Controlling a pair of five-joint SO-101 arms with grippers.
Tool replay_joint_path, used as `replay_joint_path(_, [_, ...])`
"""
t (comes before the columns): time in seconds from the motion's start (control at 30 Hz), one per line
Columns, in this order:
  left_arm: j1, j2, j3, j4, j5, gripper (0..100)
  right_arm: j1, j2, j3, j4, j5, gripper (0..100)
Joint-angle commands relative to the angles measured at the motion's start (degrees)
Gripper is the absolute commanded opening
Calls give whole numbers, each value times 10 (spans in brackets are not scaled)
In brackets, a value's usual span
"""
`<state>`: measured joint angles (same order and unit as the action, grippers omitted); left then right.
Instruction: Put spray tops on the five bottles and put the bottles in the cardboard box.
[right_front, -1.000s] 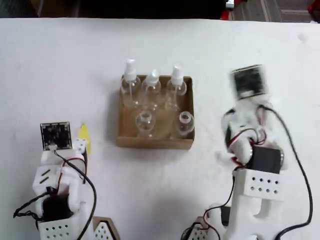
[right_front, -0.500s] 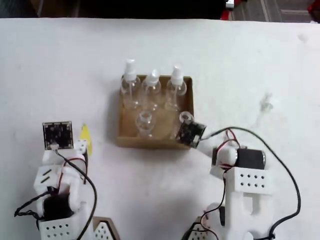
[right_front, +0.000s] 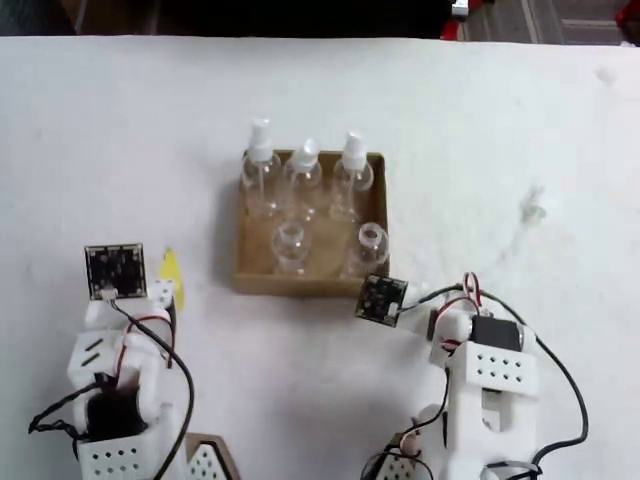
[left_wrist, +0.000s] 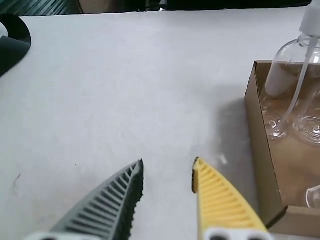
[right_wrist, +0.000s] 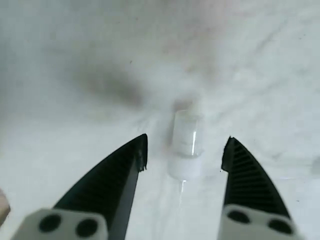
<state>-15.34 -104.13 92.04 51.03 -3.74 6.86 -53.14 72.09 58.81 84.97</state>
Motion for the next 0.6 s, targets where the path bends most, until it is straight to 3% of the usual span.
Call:
replay_joint_path(0.0, [7, -4, -7, -15, -4, 154, 10, 7, 4, -24, 9, 212])
replay_joint_path(0.2, [7, -4, -7, -15, -4, 154, 34, 159, -9, -127, 7, 212])
replay_joint_path(0.37, [7, -4, -7, -15, -4, 154, 44, 285, -79, -115, 5, 205])
replay_joint_path(0.57, [7, -4, -7, -15, -4, 154, 46, 302, -102, -119, 4, 9])
